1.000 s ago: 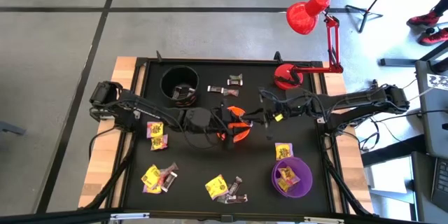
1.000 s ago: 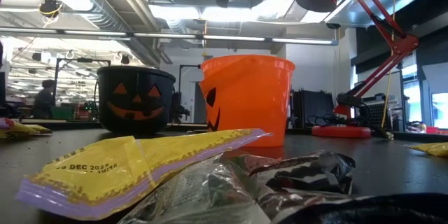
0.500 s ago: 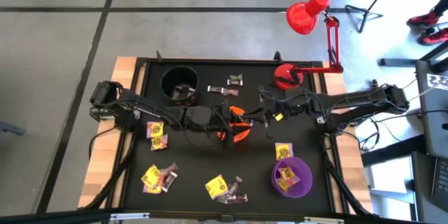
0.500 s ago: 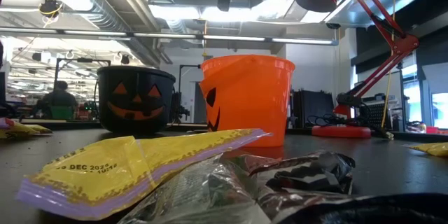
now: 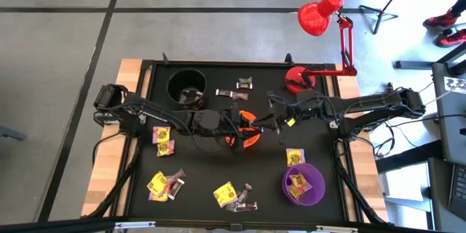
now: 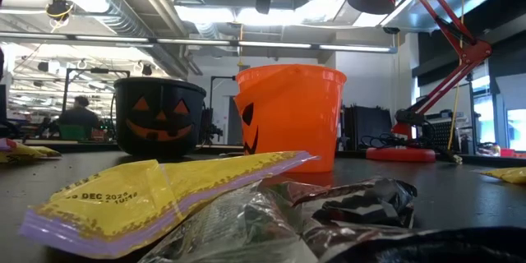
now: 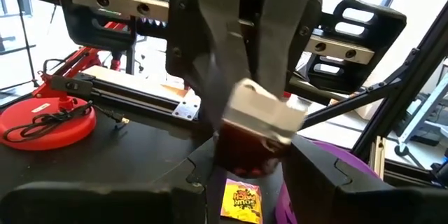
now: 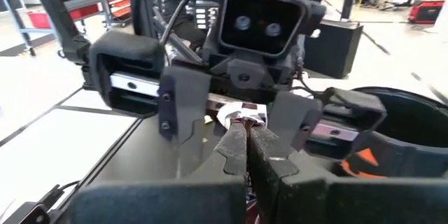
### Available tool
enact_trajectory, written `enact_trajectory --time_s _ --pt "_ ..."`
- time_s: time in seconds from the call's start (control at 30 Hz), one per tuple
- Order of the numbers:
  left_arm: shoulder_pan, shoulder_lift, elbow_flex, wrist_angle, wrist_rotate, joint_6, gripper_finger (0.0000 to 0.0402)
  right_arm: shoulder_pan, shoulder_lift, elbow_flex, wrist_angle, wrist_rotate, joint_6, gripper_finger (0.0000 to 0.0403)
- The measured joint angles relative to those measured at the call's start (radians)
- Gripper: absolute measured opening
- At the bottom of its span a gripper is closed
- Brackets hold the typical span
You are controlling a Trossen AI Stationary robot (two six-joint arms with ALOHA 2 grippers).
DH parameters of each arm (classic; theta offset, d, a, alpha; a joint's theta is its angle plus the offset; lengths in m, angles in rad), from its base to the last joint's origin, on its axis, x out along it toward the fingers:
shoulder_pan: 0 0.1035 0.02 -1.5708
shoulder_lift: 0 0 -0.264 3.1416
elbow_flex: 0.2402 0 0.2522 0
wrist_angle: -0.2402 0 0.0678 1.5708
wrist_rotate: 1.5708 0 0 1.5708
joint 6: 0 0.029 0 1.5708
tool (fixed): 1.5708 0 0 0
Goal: Sort candy
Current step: Put the brown chocolate bar into the black bucket
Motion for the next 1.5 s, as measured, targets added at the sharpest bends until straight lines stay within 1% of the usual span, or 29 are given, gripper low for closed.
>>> enact_trajectory --time_s 0.17,0.3,0.7,1.1,1.23,1.5 --pt "0.0 -0.002 0.0 -0.003 -0.01 0.0 0.0119 0.0 0.0 0.0 -0.01 -0.031 0.001 0.0001" --pt "0.001 -0.004 0.0 -0.003 -0.034 0.001 0.0119 0.001 0.002 -0.002 -0.016 -0.032 0.003 0.0001" --pt "0.001 -0.007 0.002 -0.062 -0.05 0.001 0.0119 0.001 0.002 -0.002 0.005 -0.028 0.003 0.0001" --pt "0.001 -0.006 0.002 -0.078 -0.084 0.001 0.0117 0.001 0.001 -0.002 0.009 -0.02 0.003 0.0001" --pt "0.001 -0.006 0.002 -0.087 -0.085 0.001 0.01 0.001 0.001 -0.002 0.004 -0.019 0.003 0.0001" --pt "0.0 -0.006 0.002 -0.095 -0.085 0.001 0.0044 0.0 0.001 -0.002 0.002 -0.013 0.003 0.0001"
